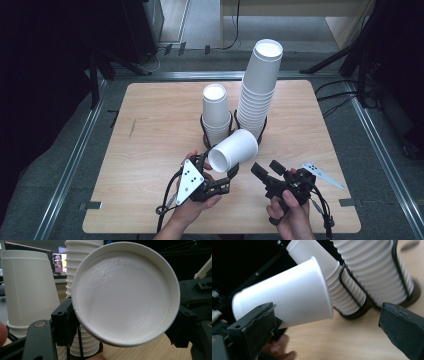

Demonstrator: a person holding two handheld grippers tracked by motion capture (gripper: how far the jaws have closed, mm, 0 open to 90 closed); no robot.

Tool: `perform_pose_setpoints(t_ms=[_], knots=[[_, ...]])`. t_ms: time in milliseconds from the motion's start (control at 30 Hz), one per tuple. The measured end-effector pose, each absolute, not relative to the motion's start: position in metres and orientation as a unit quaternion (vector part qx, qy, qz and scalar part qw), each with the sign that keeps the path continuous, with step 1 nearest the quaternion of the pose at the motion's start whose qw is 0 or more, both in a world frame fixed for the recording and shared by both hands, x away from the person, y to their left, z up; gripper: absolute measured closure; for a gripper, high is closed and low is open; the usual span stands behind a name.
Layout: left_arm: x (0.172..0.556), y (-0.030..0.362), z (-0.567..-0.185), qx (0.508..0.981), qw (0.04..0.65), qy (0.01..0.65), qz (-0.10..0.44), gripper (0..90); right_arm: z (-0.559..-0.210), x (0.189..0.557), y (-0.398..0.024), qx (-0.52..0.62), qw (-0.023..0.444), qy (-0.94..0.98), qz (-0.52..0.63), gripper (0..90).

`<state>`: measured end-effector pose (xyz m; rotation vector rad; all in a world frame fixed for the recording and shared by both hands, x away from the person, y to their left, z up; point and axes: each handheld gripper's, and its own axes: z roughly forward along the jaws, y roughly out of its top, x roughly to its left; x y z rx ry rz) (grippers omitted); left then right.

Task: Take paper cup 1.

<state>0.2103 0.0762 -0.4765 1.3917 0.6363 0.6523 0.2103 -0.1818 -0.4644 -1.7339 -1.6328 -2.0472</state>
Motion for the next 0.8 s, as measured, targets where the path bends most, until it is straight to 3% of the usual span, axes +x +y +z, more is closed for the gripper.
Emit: perform_pose_setpoints(t_ms=[100, 167, 267, 500, 800], knots=[[0.212, 0.073, -0.479, 0.617, 0.676, 0.283, 0.287, 24.0, -0.466, 0.210, -0.186, -0.592, 0.030, -0.486, -0.642, 0.0], [0.213, 0.071, -0.480, 0.617, 0.678, 0.280, 0.285, 24.0, -0.465, 0.208, -0.189, -0.626, 0.016, -0.459, -0.630, 0.0], [0.215, 0.066, -0.481, 0.619, 0.679, 0.274, 0.286, 24.0, -0.463, 0.209, -0.191, -0.635, 0.069, -0.433, -0.636, 0.0], [0.216, 0.058, -0.483, 0.620, 0.683, 0.268, 0.278, 24.0, -0.463, 0.212, -0.190, -0.672, 0.145, -0.362, -0.630, 0.0], [0.217, 0.052, -0.483, 0.618, 0.690, 0.260, 0.275, 23.9, -0.459, 0.209, -0.183, -0.691, 0.207, -0.296, -0.626, 0.0]])
